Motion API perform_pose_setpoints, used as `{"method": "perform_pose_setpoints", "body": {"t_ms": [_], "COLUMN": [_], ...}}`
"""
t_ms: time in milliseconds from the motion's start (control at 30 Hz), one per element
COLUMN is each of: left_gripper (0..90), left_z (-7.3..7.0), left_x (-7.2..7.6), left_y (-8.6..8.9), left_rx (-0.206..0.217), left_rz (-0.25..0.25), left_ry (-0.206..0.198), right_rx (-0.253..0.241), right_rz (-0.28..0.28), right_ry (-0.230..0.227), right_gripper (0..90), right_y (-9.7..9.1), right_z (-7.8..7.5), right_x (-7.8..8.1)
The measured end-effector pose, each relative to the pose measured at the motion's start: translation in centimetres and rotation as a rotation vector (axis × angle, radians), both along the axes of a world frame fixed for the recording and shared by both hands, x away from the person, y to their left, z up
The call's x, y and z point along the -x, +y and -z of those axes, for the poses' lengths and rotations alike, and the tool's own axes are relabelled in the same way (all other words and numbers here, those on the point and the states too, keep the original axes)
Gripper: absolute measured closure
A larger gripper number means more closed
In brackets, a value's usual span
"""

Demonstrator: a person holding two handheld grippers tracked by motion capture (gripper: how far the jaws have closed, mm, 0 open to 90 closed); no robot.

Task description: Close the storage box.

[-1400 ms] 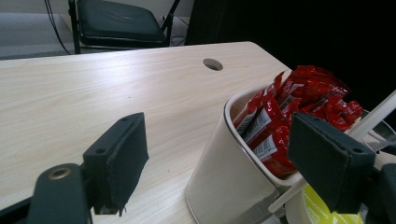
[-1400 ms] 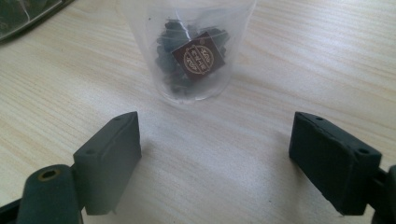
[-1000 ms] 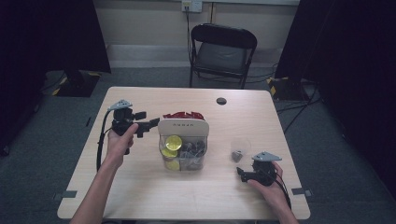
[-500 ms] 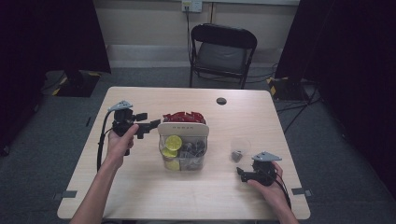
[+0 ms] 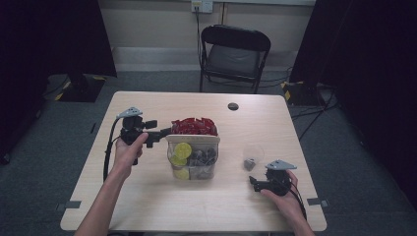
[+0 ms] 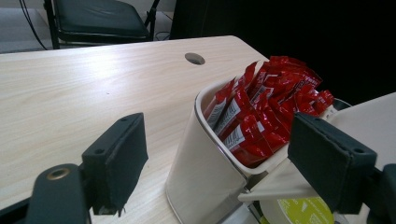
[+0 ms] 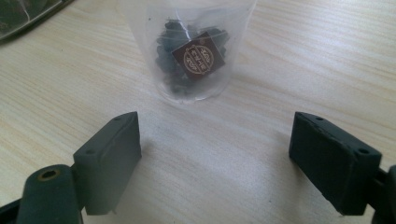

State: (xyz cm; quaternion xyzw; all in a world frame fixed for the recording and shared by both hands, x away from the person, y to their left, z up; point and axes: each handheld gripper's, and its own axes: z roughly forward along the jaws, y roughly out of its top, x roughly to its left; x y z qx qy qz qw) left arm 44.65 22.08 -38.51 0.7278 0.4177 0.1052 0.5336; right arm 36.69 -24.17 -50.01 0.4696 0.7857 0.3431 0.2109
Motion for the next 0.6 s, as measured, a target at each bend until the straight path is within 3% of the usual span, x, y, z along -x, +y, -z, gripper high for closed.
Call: {"method": "perform_pose_setpoints", "body": {"t_ms": [600], "left_gripper": [19.0], "left_z": [0.11], "left_x": [0.37], "left_y": [-0.67], "left_rx": [-0.015], "left_rz": [0.025], "left_ry": [0.007], "right_rx": [0.0], "right_rz": [0.0], "right_ry": [0.0], "right_gripper": [16.4], "right_y": [0.0], "right_z": [0.0], "right_x": [0.0]}}
